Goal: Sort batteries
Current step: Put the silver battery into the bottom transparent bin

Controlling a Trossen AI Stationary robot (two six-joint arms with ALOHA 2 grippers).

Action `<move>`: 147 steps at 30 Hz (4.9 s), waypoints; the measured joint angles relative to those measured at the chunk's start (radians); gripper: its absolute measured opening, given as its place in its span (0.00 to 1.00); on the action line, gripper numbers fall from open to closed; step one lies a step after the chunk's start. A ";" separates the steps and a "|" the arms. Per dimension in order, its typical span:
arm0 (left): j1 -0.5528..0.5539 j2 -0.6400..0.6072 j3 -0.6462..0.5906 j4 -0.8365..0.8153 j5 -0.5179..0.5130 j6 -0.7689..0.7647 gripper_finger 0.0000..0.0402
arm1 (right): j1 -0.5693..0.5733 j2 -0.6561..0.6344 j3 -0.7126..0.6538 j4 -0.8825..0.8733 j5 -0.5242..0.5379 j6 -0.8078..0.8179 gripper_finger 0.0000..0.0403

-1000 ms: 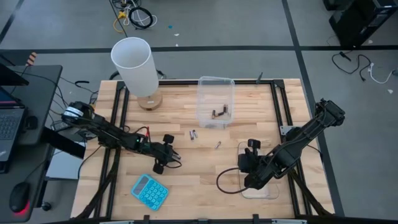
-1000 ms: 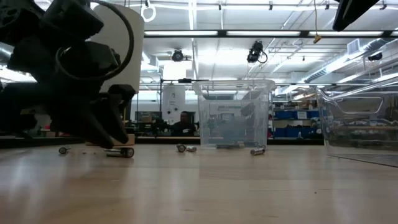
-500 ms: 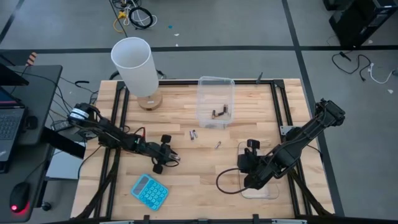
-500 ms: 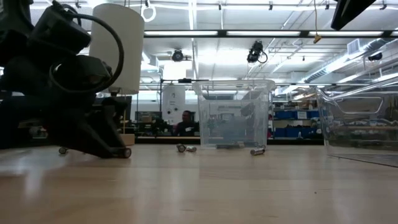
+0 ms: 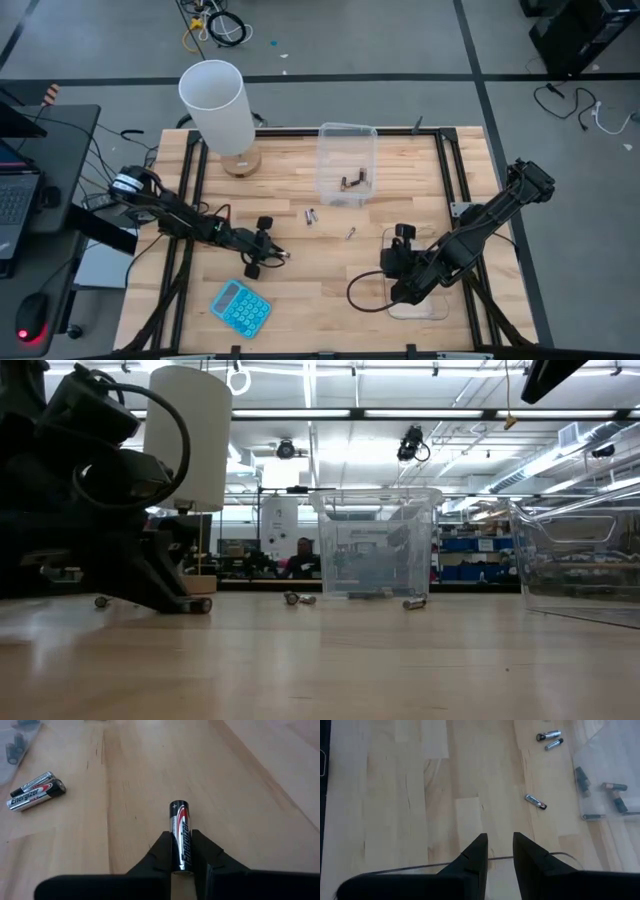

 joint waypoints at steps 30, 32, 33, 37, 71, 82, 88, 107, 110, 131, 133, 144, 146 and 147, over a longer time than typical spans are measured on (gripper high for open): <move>-0.021 0.001 0.205 0.398 -0.089 0.207 0.08 | -0.097 0.000 0.000 0.447 0.204 -0.449 0.19; -0.021 0.000 0.240 0.372 -0.091 0.255 0.08 | -0.110 0.000 0.000 0.458 0.184 -0.470 0.19; -0.019 0.000 0.253 0.361 -0.098 0.277 0.08 | -0.115 0.000 0.000 0.459 0.174 -0.473 0.19; -0.011 0.000 0.309 0.363 -0.119 0.347 0.08 | -0.128 0.000 0.000 0.458 0.148 -0.475 0.19; 0.026 0.032 0.515 0.246 -0.129 0.487 0.08 | -0.181 0.000 0.000 0.532 0.157 -0.579 0.36; 0.028 0.032 0.515 0.251 -0.129 0.487 0.08 | -0.212 0.000 0.000 0.538 0.143 -0.579 0.36; 0.039 0.032 0.516 0.250 -0.173 0.487 0.08 | -0.228 0.000 0.000 0.553 0.108 -0.579 0.35; 0.039 0.032 0.516 0.248 -0.163 0.485 0.10 | -0.231 0.001 0.000 0.552 0.106 -0.588 0.15; 0.040 0.032 0.516 0.248 -0.152 0.484 0.10 | -0.230 0.001 0.000 0.551 0.105 -0.603 0.11; 0.040 0.032 0.516 0.241 -0.160 0.424 0.31 | -0.230 0.001 0.000 0.544 0.104 -0.622 0.11; 0.040 0.032 0.516 0.239 -0.160 0.424 0.33 | -0.230 0.001 0.000 0.543 0.104 -0.622 0.11; 0.038 0.032 0.516 0.182 -0.174 0.371 0.34 | -0.225 0.001 0.000 0.505 0.104 -0.585 0.11; 0.033 0.032 0.516 0.163 -0.200 0.368 0.34 | -0.221 0.001 -0.001 0.465 0.105 -0.550 0.11; 0.031 0.032 0.516 0.147 -0.217 0.366 0.34 | -0.219 0.001 -0.001 0.447 0.105 -0.532 0.11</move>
